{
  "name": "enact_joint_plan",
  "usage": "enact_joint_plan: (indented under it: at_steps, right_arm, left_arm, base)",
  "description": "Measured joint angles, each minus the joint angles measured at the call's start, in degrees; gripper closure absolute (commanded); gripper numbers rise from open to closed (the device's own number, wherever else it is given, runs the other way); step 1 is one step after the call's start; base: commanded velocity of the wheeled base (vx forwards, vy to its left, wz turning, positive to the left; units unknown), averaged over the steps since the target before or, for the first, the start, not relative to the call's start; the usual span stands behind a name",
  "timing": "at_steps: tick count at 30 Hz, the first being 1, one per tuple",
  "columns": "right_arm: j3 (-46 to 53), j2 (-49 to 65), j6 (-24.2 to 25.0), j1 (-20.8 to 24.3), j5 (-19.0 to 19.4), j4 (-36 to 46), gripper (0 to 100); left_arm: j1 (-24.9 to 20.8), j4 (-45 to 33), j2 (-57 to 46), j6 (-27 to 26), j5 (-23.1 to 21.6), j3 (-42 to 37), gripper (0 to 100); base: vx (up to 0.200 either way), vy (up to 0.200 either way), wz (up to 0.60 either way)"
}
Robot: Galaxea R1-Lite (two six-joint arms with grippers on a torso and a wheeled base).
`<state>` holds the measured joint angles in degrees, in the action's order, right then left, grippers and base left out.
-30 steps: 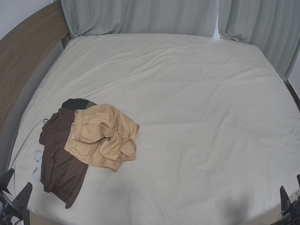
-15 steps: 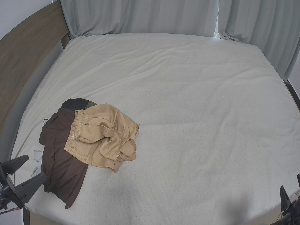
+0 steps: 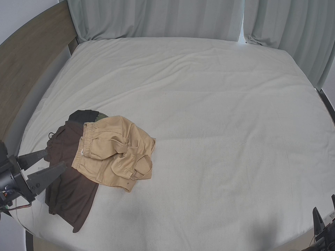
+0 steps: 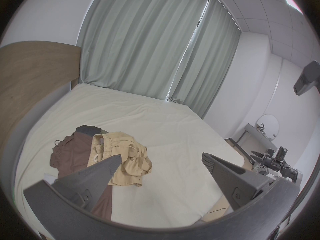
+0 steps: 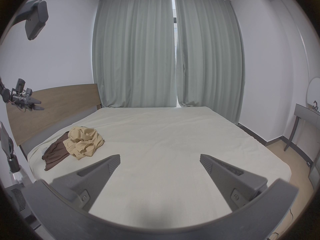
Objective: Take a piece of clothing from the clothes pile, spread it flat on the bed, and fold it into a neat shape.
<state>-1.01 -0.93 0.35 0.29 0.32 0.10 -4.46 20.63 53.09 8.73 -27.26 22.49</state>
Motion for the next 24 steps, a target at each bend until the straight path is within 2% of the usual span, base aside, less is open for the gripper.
enact_joint_plan:
  at_steps: [5, 10, 14, 24]
  right_arm:
    - [0.0, 0.0, 0.0, 0.0, 0.0, 0.0, 0]
    - [0.0, 0.0, -0.1, 0.0, 0.0, 0.0, 0]
    - [0.0, 0.0, -0.2, 0.0, 0.0, 0.0, 0]
    - [0.0, 0.0, -0.2, 0.0, 0.1, 0.0, 0]
  left_arm:
    - [5.2, 3.0, 5.7, 0.2, -8.0, 0.2, 0]
    - [9.4, 3.9, 10.9, 0.3, -12.9, 1.5, 0]
    - [11.0, 4.0, 14.1, 0.3, -14.6, 2.5, 0]
    - [11.8, 5.2, 20.6, 0.2, -15.3, 5.0, 0]
  base:
    - [0.0, 0.0, 0.0]
    - [0.0, 0.0, 0.0]
    - [0.0, 0.0, 0.0]
    - [0.0, 0.0, 0.0]
